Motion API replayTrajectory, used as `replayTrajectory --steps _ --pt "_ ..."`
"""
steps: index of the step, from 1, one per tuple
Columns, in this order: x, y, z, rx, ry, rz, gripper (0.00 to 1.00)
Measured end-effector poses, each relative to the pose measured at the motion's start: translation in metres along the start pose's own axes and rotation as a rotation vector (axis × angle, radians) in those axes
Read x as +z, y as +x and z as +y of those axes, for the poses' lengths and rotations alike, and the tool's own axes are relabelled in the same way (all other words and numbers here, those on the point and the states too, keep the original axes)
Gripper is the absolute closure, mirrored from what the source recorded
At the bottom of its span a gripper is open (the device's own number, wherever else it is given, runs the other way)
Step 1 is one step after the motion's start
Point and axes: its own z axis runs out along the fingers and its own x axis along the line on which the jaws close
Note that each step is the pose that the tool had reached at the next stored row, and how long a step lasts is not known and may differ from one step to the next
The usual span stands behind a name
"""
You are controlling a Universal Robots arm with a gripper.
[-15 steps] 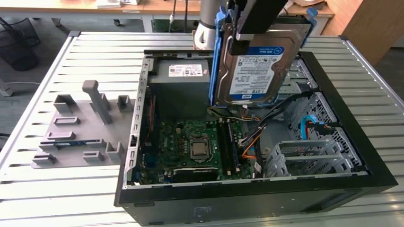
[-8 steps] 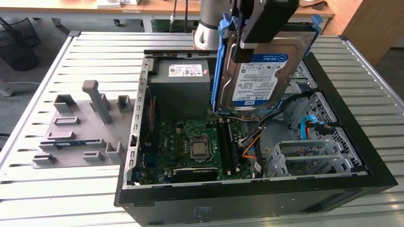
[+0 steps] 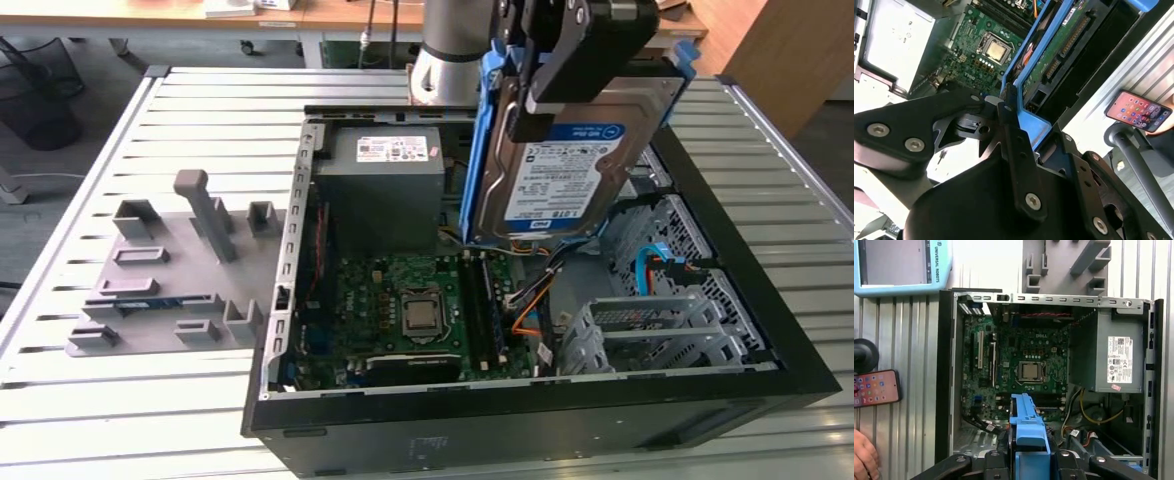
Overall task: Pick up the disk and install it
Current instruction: 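Insert the disk into the insertion slot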
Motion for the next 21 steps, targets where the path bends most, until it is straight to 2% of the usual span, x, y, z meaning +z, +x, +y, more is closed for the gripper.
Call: replayTrajectory --steps 6,9,13,21 --pt "0.0048 0.0223 0.0000 0.000 0.0001 -0.0009 0.64" --pt "0.0068 0.0261 -0.0006 0.000 0.0001 -0.0032 0.64" --pt "0.0088 0.0304 -0.0027 0.000 0.0003 -0.0180 0.64" --pt "0.0126 0.0363 -0.0043 0.000 0.0003 -0.0189 0.64"
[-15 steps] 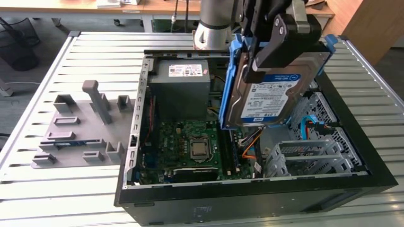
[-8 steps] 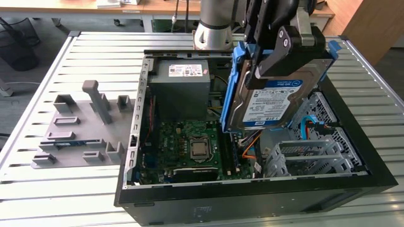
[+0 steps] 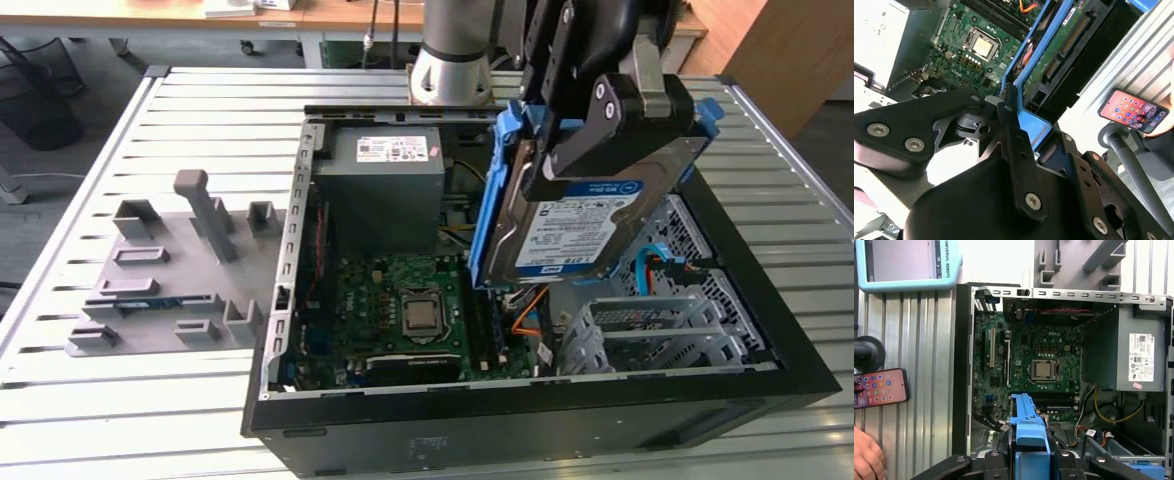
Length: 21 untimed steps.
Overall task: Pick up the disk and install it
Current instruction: 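Insert the disk into the insertion slot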
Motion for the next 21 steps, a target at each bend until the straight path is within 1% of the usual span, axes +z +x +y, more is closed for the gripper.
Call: replayTrajectory --steps 2,4,9,11,17,21 --pt "0.0015 0.0005 -0.0011 0.000 -0.0001 0.0002 0.64" --pt "0.0033 0.0008 -0.0039 0.000 -0.0003 0.0001 0.64" --pt "0.0072 0.0015 -0.0154 0.000 -0.0021 0.0001 0.64" --pt "0.0087 0.0026 -0.0183 0.000 -0.0024 0.0002 0.64" --pt "0.0124 0.0145 -0.0224 0.000 -0.0024 0.0001 0.64" --pt "0.0150 0.0172 -0.0310 0.000 -0.0027 0.0001 0.64"
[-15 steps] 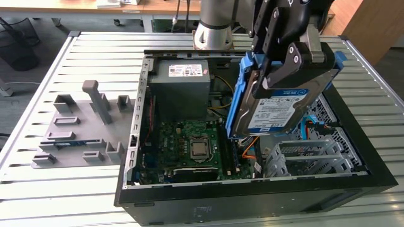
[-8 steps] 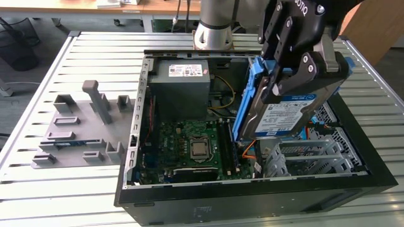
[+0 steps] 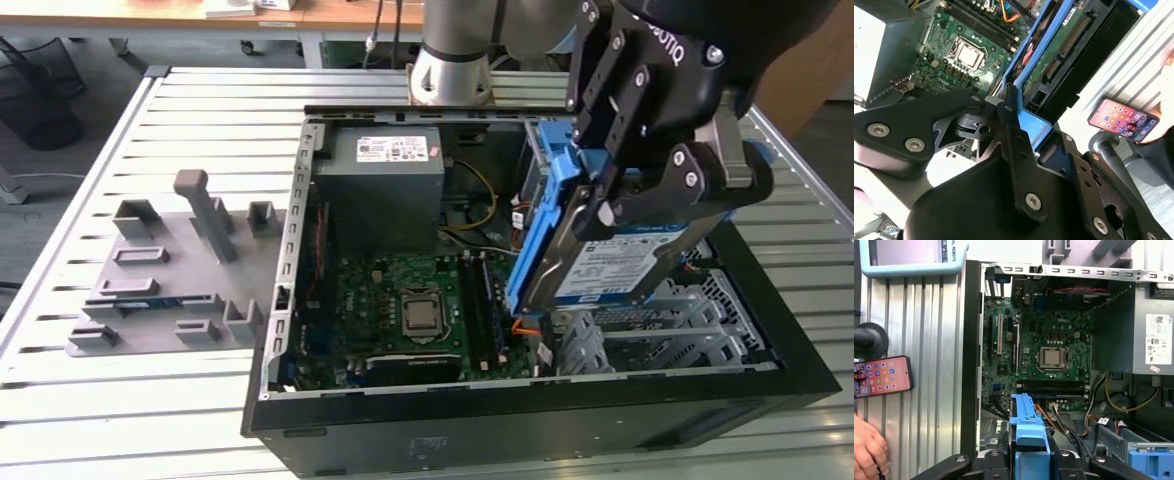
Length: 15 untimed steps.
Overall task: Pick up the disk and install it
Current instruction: 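Insert the disk into the insertion slot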
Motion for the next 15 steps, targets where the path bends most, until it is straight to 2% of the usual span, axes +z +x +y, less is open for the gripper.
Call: replayTrajectory --steps 9,15 --pt "0.0050 0.0026 -0.0233 0.000 -0.0013 0.0000 0.64" --pt "0.0075 0.0032 -0.0419 0.000 -0.0024 0.0001 0.64"
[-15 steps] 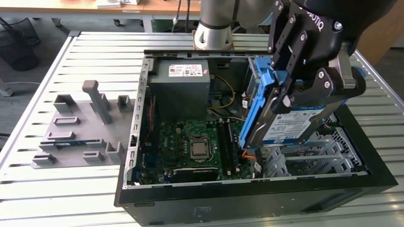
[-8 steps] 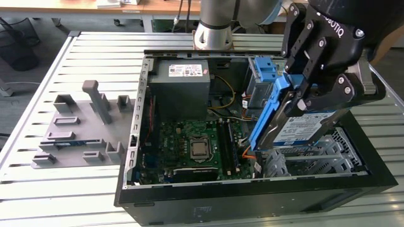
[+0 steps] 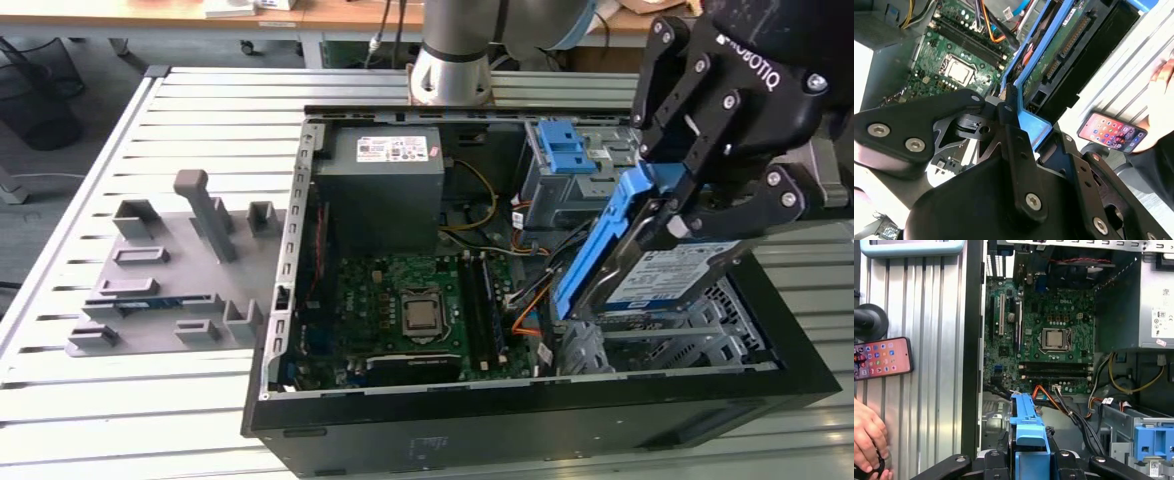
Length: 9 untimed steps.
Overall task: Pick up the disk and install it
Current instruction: 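Insert the disk into the insertion slot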
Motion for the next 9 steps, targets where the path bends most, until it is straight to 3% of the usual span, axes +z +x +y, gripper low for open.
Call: replayTrajectory --steps 9 --pt "0.0048 0.0005 -0.0244 0.000 -0.0010 0.0000 0.64"
